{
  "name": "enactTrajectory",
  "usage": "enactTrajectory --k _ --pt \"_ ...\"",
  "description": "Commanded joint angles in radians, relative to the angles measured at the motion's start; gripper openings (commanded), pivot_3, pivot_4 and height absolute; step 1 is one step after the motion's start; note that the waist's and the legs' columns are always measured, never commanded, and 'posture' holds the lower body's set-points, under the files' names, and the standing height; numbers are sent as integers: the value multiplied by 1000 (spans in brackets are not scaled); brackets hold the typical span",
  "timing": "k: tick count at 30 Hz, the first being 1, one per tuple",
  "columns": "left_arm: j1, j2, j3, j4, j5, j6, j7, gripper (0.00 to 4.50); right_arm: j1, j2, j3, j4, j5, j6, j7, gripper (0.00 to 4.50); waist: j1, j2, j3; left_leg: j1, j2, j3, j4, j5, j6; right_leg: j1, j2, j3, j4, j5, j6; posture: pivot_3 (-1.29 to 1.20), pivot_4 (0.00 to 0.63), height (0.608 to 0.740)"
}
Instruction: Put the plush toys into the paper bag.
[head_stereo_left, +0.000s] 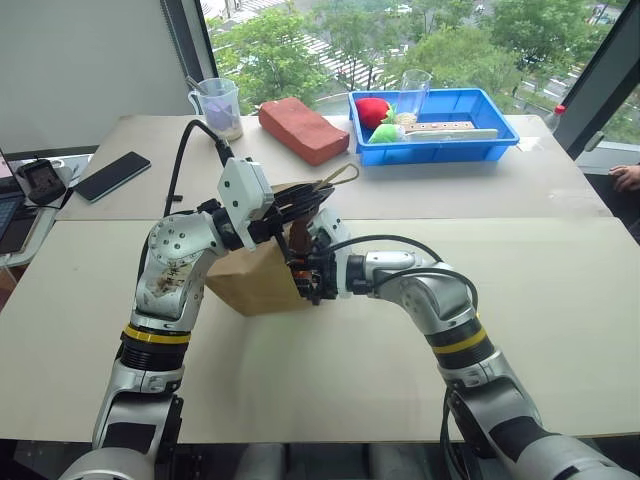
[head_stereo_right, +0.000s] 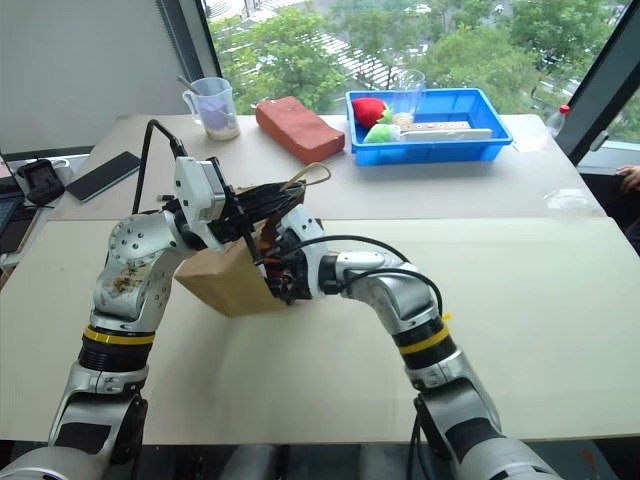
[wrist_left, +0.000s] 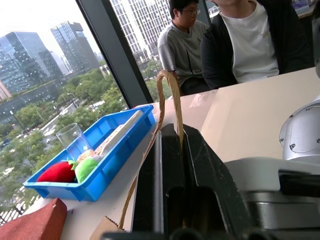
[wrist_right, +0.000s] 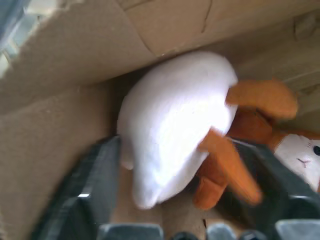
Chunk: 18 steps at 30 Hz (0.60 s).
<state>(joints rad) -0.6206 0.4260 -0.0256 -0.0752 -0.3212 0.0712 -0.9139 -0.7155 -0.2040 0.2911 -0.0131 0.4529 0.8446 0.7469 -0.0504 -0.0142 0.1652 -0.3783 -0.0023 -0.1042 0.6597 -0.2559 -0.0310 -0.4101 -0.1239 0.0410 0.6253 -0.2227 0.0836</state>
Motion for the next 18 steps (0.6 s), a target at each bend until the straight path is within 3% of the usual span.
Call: enactTrajectory --k 1,5,11,18 --pt "-7 5 4 -30 -14 -9 -1 0 17 -14 -28 -70 6 -50 16 4484 2 0 0 0 0 0 0 0 0 0 0 0 0 0 0 0 150 740" --pt "-3 8 7 -32 -16 -10 -3 0 32 -46 -116 -106 33 -53 1 4484 3 0 0 0 0 0 0 0 0 0 0 0 0 0 0 0 150 740" --pt "10 13 11 -38 -17 -14 -5 0 56 -198 -208 -176 80 -22 83 4484 9 0 0 0 0 0 0 0 0 1 0 0 -1 0 0 0 150 740" --pt "9 15 12 -24 -13 -27 -8 0 157 -441 -114 -168 -83 -199 207 4484 8 0 0 0 0 0 0 0 1 1 0 0 -2 0 0 0 150 740"
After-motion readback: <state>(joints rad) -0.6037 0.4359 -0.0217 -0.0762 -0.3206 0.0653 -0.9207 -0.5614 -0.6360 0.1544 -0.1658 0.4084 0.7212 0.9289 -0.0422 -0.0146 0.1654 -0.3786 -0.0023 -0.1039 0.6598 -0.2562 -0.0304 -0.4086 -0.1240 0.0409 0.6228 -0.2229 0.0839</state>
